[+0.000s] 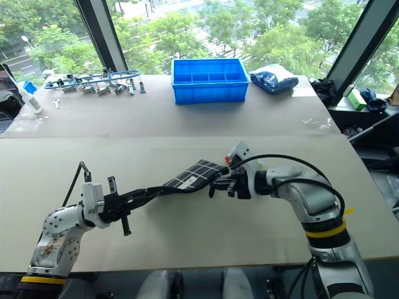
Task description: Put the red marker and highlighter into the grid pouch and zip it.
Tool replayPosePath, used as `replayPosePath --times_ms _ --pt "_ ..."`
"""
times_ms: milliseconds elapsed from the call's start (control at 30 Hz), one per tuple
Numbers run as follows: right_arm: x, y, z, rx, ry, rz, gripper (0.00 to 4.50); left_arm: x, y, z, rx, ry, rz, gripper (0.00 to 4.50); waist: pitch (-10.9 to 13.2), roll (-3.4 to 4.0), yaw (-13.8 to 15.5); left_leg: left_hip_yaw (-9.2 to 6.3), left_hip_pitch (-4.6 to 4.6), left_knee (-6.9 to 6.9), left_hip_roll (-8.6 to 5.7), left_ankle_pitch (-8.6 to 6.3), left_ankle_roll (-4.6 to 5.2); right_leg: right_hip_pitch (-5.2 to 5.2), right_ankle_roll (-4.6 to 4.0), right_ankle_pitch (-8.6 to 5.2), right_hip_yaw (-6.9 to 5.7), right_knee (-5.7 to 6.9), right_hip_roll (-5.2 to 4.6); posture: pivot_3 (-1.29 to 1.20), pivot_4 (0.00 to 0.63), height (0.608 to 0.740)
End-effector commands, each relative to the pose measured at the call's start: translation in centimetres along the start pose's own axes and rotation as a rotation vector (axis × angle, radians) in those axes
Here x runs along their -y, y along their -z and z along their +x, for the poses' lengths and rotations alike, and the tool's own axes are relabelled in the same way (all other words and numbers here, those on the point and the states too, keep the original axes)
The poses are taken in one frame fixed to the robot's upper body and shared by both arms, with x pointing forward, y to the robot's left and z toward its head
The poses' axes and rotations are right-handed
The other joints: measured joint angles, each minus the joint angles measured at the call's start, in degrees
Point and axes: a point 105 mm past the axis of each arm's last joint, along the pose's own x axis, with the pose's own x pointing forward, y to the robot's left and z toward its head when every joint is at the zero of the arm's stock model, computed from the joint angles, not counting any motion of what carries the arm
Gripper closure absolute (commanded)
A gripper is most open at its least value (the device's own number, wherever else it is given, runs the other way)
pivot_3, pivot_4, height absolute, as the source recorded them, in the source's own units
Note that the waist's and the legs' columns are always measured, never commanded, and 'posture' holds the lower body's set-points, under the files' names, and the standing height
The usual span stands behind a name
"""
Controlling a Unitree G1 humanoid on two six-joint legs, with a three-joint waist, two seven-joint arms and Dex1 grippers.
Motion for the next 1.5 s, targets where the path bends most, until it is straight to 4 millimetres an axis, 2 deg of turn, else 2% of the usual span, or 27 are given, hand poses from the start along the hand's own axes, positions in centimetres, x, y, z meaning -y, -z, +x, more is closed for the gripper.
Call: replayPosePath --times_ms 33,167,300,433,567,633,700,800,867,933,1000,1133,1200,1400,1500 --pt "-2.3 -0.3 0.2 0.006 -0.075 -0.028 4.48 -0.1 -0.9 0.5 0.023 0.025 0.027 4.5 0.0 0.0 0.1 -0.01 0.0 0.0 0.0 0.0 0.0 0.0 0.0 0.0 -0.01 0.0 -0.01 0.0 0.15 0.74" --pt "-2.8 0.2 0.5 -0.018 -0.081 -0.029 4.48 -0.2 -0.8 0.7 0.026 0.032 0.025 4.5 0.0 0.0 0.2 -0.01 0.0 0.01 -0.02 0.0 0.0 0.01 0.01 0.0 -0.01 0.0 -0.02 0.0 0.15 0.74" --pt "-4.6 -1.1 -0.3 0.032 -0.176 -0.06 4.48 -0.3 -0.9 0.9 0.031 0.041 0.024 4.5 0.0 0.0 0.2 -0.02 0.0 0.0 -0.01 0.0 0.0 0.0 0.0 0.0 0.0 0.0 0.01 0.0 0.15 0.74" --pt "-6.0 -1.3 -0.4 0.045 -0.251 -0.062 4.48 -0.5 -0.8 0.9 0.032 0.043 0.023 4.5 0.0 0.0 0.2 -0.04 0.01 0.0 -0.01 0.0 0.0 0.03 0.01 0.0 0.0 -0.01 0.01 0.0 0.15 0.74" --pt "-7.3 -1.7 0.9 0.066 -0.312 -0.035 4.48 -0.5 -0.7 1.1 0.037 0.048 0.021 4.5 0.0 -0.01 0.1 -0.08 0.01 0.0 0.0 0.0 0.0 0.02 0.0 0.0 -0.01 -0.01 0.03 0.0 0.15 0.74" --pt "-6.7 -1.9 1.9 0.074 -0.287 0.007 4.48 -0.4 -0.7 1.2 0.04 0.048 0.022 4.5 0.0 -0.01 -0.2 -0.08 0.02 0.0 0.01 0.0 0.0 0.01 0.0 0.0 0.0 0.01 0.04 0.0 0.15 0.74" --pt "-5.0 -1.1 2.6 0.031 -0.191 0.025 4.48 -0.4 -0.7 1.2 0.042 0.047 0.024 4.5 0.0 0.0 -0.3 -0.09 0.02 0.0 0.01 0.0 0.0 0.01 0.0 0.0 0.0 0.04 0.05 0.0 0.15 0.74" --pt "-1.1 -0.7 2.5 0.009 -0.007 0.063 4.48 -0.5 -0.8 1.2 0.045 0.037 0.031 4.5 0.0 -0.01 0.0 -0.07 0.0 0.01 -0.03 0.0 0.0 0.02 0.0 0.0 -0.03 0.02 0.0 0.0 0.15 0.74" --pt "2.1 -1.6 1.3 0.04 0.112 0.094 4.48 -0.4 -0.8 1.0 0.043 0.025 0.033 4.5 0.0 0.0 0.1 -0.02 -0.02 0.03 -0.1 0.0 0.0 0.01 0.03 0.01 -0.02 0.01 -0.06 0.0 0.15 0.74" --pt "2.8 -3.4 -0.3 0.09 0.118 0.08 4.48 -0.2 -0.7 0.7 0.038 0.018 0.032 4.5 0.0 0.0 0.1 0.03 -0.02 0.04 -0.1 0.0 0.0 0.0 0.05 0.03 0.02 0.0 -0.06 0.0 0.15 0.74" --pt "2.7 -4.3 -0.9 0.114 0.096 0.07 4.48 -0.2 -0.7 0.7 0.036 0.012 0.032 4.5 0.0 0.0 0.0 0.04 -0.05 0.02 -0.08 0.0 0.01 -0.04 0.05 0.02 0.02 -0.01 -0.02 0.0 0.15 0.74" --pt "2.8 -4.5 -1.0 0.127 0.087 0.082 4.48 -0.1 -0.7 0.6 0.035 0.002 0.034 4.5 0.0 0.0 -0.1 -0.01 -0.04 -0.04 0.03 -0.01 0.03 -0.03 0.0 0.0 -0.01 -0.04 0.08 0.0 0.15 0.74" --pt "2.1 -4.2 -0.6 0.123 0.057 0.09 4.48 0.0 -0.7 0.6 0.034 -0.002 0.031 4.5 0.0 0.0 -0.2 0.02 -0.04 -0.03 0.02 -0.01 0.03 -0.03 0.0 0.0 0.01 -0.03 0.05 0.0 0.15 0.74" --pt "-2.2 -2.2 1.2 0.058 -0.093 0.076 4.48 0.2 -0.6 0.4 0.03 -0.003 0.028 4.5 0.0 0.0 -0.3 -0.03 -0.06 -0.02 0.02 -0.01 0.03 -0.03 0.01 0.0 0.0 -0.02 0.01 0.0 0.15 0.74" --pt "-3.5 -2.2 1.9 0.051 -0.126 0.07 4.48 0.0 -0.6 0.5 0.033 -0.005 0.03 4.5 0.0 0.0 -0.4 -0.04 -0.04 -0.01 0.02 -0.01 0.03 -0.01 0.02 0.01 0.0 -0.01 -0.04 0.0 0.15 0.74"
